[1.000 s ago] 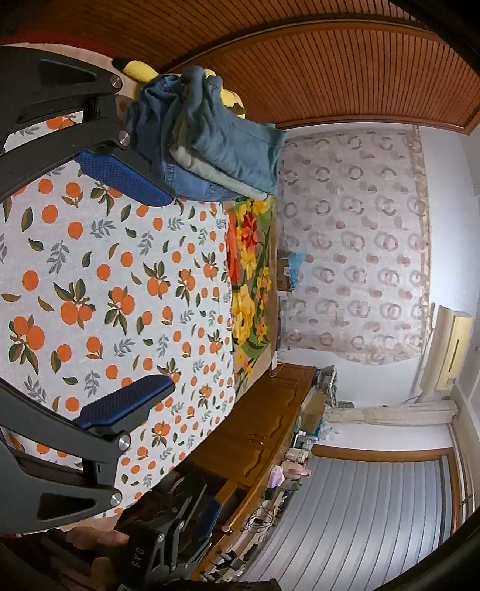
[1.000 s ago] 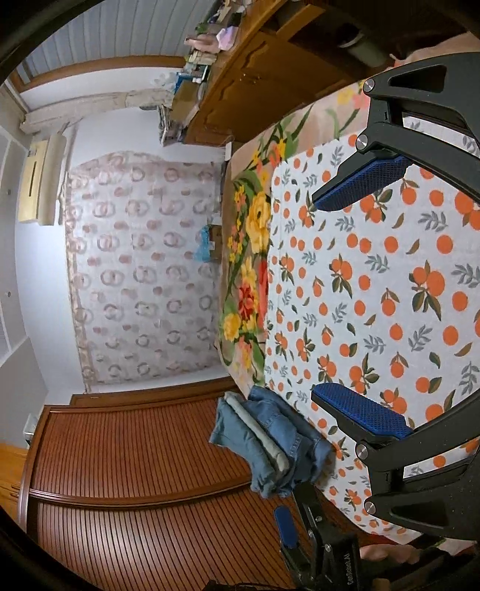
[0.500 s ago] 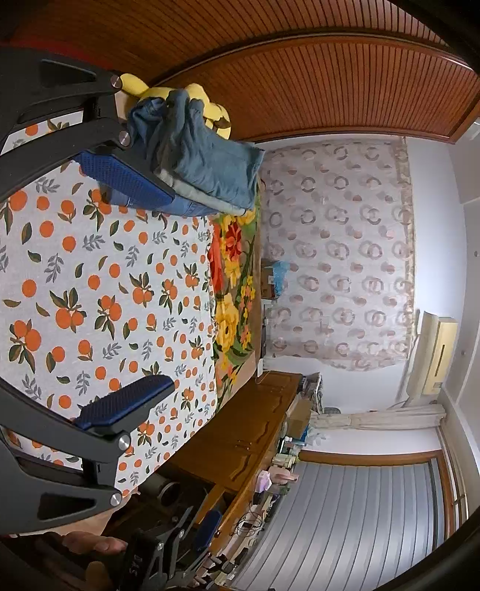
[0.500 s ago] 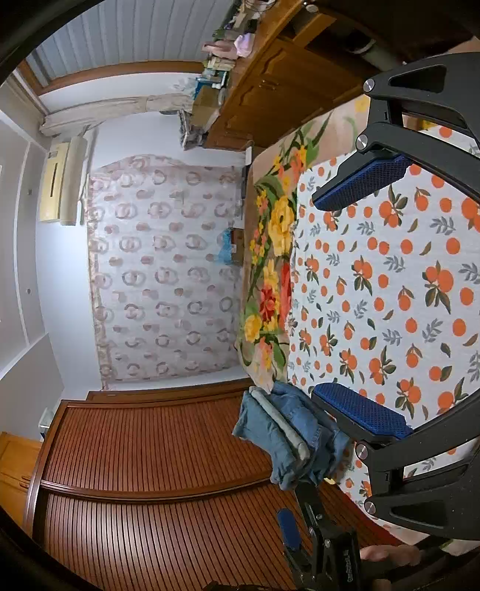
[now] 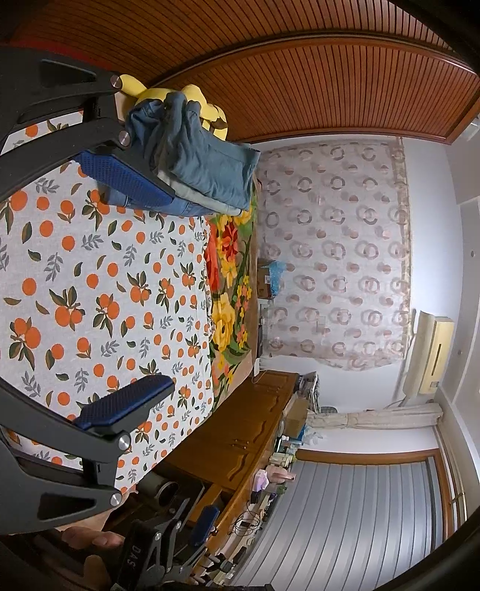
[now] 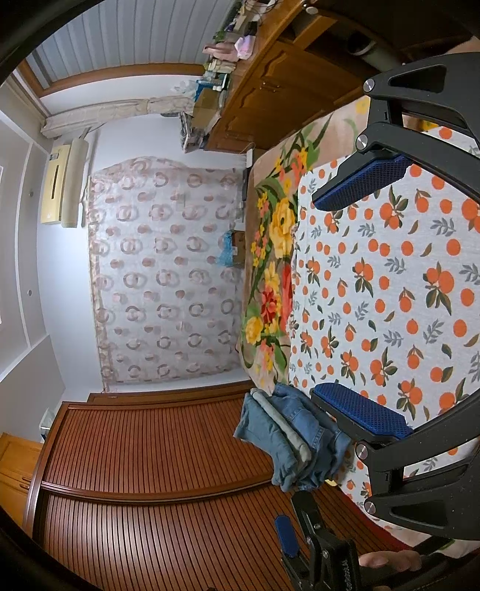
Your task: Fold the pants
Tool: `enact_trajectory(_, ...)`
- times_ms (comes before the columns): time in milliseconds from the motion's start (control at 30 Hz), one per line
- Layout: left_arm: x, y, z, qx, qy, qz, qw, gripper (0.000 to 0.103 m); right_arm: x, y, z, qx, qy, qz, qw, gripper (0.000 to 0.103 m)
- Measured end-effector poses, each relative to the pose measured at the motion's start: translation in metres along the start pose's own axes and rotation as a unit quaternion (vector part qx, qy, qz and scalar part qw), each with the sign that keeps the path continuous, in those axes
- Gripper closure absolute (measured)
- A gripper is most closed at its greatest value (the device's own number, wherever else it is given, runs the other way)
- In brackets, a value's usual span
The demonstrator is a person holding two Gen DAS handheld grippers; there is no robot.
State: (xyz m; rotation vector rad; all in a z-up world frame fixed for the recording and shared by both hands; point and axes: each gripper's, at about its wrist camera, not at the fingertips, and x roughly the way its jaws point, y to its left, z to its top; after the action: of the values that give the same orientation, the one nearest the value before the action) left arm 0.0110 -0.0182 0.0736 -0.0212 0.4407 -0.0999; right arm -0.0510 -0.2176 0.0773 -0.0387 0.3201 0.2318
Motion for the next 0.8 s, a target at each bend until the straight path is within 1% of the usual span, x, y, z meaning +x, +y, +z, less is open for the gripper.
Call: enact_trajectory(800, -0.0006, 0.0001, 0.0002, 0.001, -0.001, 0.002, 1.0, 0.01, 0.0005, -0.0005, -0.0021, 0.0, 0.0, 0.0, 1.0, 0.008)
